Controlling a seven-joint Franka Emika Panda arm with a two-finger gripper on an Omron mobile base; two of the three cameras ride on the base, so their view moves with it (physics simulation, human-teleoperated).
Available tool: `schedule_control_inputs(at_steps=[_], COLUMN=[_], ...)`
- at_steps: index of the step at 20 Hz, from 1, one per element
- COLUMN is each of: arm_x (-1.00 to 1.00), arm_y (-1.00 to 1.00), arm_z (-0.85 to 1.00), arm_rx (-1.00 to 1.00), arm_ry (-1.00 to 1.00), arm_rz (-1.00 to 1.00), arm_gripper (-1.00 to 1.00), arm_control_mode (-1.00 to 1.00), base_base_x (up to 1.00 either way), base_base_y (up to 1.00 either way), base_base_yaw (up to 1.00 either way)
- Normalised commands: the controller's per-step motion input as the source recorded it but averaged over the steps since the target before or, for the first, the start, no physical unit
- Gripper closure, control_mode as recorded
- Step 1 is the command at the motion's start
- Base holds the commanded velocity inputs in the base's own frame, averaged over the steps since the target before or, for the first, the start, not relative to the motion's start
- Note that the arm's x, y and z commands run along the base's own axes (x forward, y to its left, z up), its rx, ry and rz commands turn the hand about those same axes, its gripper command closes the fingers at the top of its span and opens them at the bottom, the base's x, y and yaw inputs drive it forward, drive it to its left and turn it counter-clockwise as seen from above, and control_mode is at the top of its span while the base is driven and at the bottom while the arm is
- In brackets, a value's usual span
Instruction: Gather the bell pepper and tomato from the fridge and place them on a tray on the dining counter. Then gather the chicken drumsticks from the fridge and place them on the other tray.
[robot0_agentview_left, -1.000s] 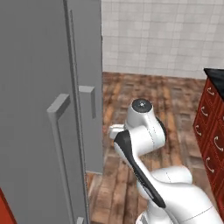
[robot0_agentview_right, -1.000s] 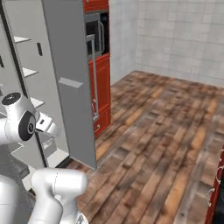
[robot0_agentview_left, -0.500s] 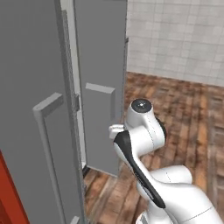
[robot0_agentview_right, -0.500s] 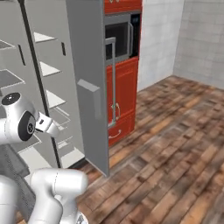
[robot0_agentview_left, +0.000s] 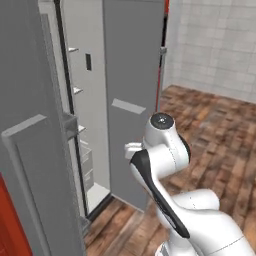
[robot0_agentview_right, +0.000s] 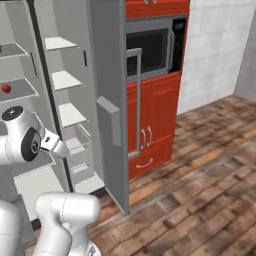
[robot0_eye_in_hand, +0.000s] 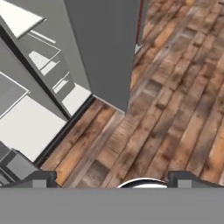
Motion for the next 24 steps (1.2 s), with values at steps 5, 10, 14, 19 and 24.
schedule_control_inputs(at_steps=[5, 10, 14, 19, 24], arm_x=[0.00, 0.00, 0.00, 0.00, 0.00], arm_y=[0.00, 0.00, 0.00, 0.00, 0.00], arm_z=[0.00, 0.00, 0.00, 0.00, 0.00], arm_rx=[0.00, 0.00, 0.00, 0.00, 0.00], arm_ry=[0.00, 0.00, 0.00, 0.00, 0.00], arm_rz=[0.00, 0.00, 0.00, 0.00, 0.00], arm_gripper=[-1.00, -1.00, -1.00, -1.00, -1.00], arm_control_mode=[1.00, 1.00, 1.00, 1.00, 1.00], base_base_x=[0.36, 0.34, 0.55, 0.61, 0.55], base_base_y=[-0.19, -0.12, -0.30, -0.42, -0.31], base_base_yaw=[0.43, 0.46, 0.49, 0.46, 0.39])
